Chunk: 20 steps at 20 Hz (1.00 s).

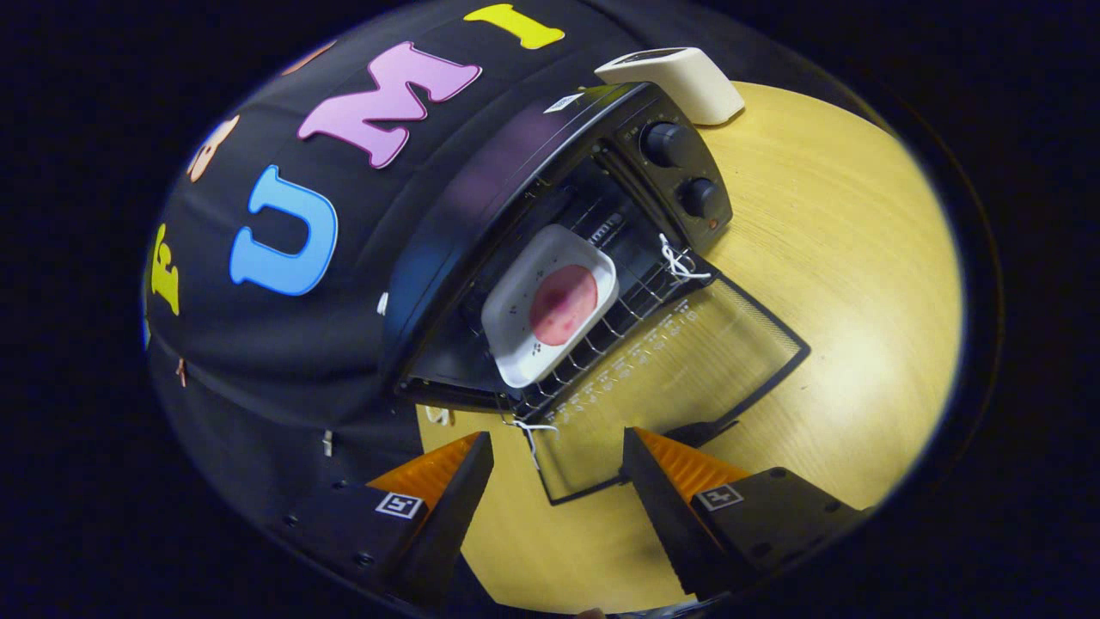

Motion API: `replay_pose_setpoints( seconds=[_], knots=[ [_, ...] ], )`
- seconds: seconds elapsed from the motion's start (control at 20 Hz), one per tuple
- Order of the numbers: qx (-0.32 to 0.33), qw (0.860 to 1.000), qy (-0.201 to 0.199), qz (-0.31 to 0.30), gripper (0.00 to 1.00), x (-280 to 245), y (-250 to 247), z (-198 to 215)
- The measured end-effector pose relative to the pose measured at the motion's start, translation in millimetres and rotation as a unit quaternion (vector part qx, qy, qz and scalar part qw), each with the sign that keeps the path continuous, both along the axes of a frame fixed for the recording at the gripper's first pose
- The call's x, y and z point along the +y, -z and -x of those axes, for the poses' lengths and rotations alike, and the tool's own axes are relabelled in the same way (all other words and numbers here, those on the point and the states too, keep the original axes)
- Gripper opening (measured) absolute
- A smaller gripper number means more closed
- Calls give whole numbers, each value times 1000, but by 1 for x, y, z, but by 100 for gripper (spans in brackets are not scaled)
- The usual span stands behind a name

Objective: Open the toaster oven, put the food inside, and close the toaster oven door.

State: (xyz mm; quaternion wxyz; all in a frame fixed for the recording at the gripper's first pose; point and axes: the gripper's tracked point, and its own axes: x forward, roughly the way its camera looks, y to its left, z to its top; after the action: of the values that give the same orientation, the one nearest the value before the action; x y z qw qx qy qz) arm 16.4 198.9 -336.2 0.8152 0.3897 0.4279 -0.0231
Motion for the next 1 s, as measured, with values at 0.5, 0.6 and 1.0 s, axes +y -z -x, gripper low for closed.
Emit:
replay_pose_setpoints(
  seconds=[0.5,0.6,1.0],
  knots=[
    [-12,947,-219,235,99,-8,28,54],
    [10,941,-234,246,99,-7,44,63],
    [63,921,-249,292,99,-12,95,66]
  ],
)
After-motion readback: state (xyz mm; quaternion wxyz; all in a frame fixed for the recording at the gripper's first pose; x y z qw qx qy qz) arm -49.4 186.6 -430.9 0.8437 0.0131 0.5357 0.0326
